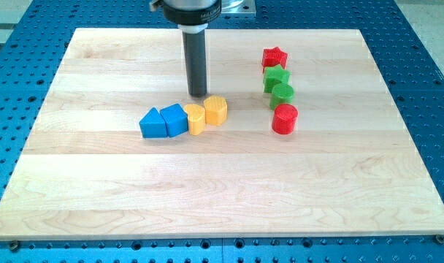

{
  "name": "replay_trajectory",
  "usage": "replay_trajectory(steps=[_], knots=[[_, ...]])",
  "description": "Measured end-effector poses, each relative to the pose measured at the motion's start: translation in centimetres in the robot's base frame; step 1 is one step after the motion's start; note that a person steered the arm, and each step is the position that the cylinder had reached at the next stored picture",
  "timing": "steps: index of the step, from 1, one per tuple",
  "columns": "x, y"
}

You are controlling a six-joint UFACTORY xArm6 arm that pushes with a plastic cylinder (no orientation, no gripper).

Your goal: Nudge the hexagon slightly to the down

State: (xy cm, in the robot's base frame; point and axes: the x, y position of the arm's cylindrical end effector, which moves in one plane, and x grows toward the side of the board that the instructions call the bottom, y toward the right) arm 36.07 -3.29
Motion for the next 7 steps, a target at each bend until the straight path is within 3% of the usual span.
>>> replay_trajectory(steps=[2, 5, 7], knots=[[4.0, 4.3], [6.1, 4.1], [4.8, 4.9]])
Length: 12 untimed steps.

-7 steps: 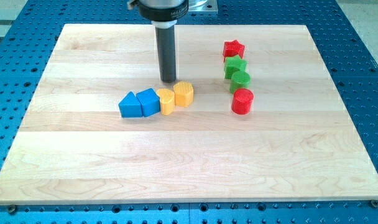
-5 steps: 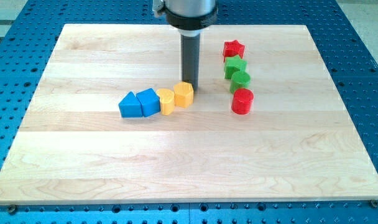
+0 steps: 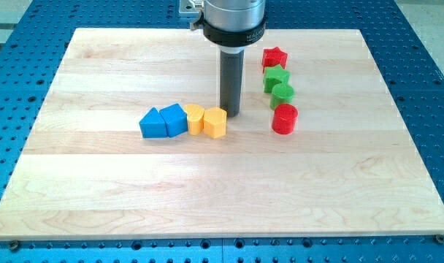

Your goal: Nudge the hexagon slightly to the down

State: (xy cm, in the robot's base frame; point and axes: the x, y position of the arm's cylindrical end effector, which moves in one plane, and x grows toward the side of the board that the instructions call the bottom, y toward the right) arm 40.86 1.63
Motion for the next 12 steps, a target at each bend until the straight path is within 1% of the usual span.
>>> replay_trajectory(steps=[1, 2, 7, 8, 9, 10, 11, 12], knots=[[-1.5, -2.7], [-1.5, -4.0], [-1.8, -3.8], [-0.9, -1.8], [4.2, 2.2], [7.2, 3.3], [10.5, 6.3], [10.9, 9.7]])
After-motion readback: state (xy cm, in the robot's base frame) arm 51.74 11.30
